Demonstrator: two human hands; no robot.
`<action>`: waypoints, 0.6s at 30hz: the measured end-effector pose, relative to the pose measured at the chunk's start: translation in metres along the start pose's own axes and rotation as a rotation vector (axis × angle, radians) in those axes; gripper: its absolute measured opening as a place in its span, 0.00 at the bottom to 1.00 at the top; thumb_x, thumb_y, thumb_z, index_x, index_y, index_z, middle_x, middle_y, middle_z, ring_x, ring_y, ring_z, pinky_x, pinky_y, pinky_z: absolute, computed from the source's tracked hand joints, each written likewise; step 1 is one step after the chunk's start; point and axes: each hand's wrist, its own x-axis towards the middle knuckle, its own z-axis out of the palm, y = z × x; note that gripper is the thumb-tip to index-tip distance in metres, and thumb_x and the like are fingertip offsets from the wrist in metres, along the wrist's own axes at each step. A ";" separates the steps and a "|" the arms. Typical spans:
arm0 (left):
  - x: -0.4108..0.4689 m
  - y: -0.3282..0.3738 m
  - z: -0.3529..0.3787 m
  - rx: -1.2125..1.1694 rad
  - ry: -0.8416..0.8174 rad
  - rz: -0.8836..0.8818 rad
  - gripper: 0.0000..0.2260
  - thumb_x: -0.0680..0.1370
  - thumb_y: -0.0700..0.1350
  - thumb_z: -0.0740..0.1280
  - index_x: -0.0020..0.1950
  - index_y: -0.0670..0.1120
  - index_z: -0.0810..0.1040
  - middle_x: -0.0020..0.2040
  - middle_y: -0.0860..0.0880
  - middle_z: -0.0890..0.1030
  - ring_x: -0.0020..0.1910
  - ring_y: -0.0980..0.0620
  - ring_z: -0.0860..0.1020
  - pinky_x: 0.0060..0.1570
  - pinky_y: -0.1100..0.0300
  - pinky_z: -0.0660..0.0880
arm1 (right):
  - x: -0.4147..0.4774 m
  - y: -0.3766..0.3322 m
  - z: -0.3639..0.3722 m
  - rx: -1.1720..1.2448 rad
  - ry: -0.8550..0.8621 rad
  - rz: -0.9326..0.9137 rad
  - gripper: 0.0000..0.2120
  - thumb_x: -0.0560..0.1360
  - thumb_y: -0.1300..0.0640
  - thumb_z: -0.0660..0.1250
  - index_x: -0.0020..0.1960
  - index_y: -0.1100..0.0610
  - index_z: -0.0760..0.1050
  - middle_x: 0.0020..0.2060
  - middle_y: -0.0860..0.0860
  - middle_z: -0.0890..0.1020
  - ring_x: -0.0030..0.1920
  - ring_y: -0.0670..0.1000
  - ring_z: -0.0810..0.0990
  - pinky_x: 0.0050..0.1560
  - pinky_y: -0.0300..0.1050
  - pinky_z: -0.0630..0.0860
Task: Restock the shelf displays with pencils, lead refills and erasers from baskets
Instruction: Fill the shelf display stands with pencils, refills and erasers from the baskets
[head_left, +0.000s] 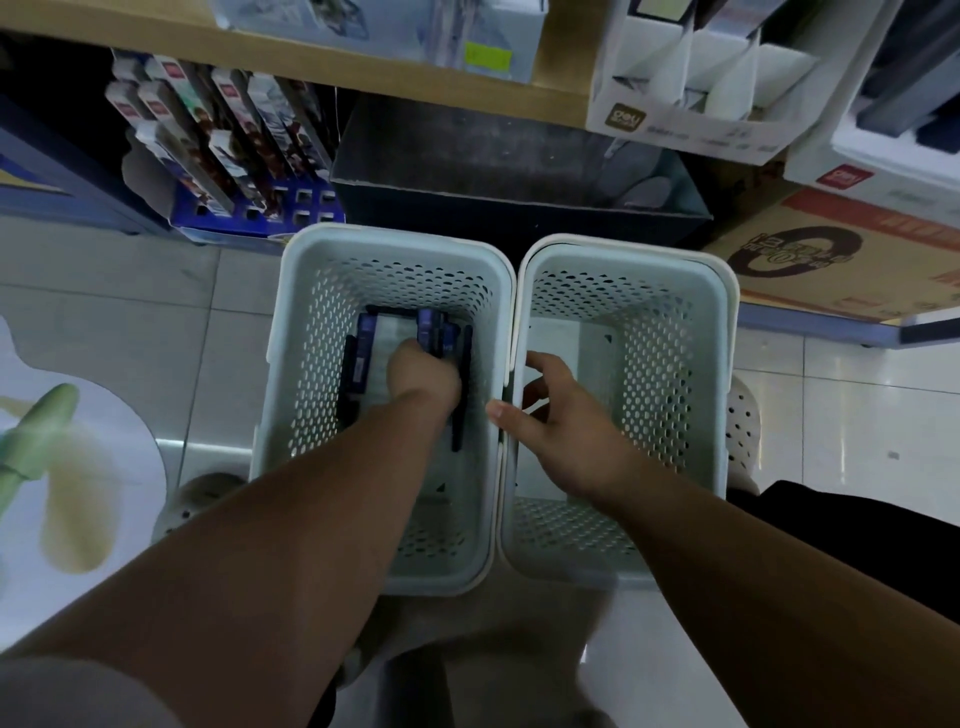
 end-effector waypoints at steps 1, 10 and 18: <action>-0.001 -0.001 0.001 0.004 0.018 0.004 0.11 0.78 0.41 0.67 0.58 0.38 0.78 0.56 0.39 0.81 0.54 0.40 0.80 0.55 0.51 0.79 | 0.000 0.000 0.000 0.008 0.003 0.002 0.37 0.75 0.38 0.69 0.79 0.47 0.58 0.53 0.41 0.74 0.52 0.49 0.81 0.56 0.51 0.78; 0.002 -0.006 -0.007 0.007 -0.082 -0.149 0.21 0.80 0.44 0.65 0.72 0.41 0.69 0.67 0.40 0.76 0.63 0.40 0.76 0.64 0.47 0.75 | -0.002 0.000 0.002 0.055 0.003 0.016 0.37 0.76 0.39 0.69 0.79 0.46 0.57 0.54 0.45 0.75 0.51 0.50 0.80 0.49 0.49 0.80; 0.001 -0.010 -0.017 -0.018 -0.214 -0.098 0.06 0.77 0.42 0.69 0.51 0.40 0.81 0.47 0.40 0.83 0.47 0.41 0.82 0.51 0.46 0.82 | -0.003 0.001 0.004 0.074 -0.003 0.026 0.37 0.76 0.38 0.68 0.79 0.44 0.56 0.54 0.44 0.75 0.55 0.49 0.80 0.57 0.59 0.80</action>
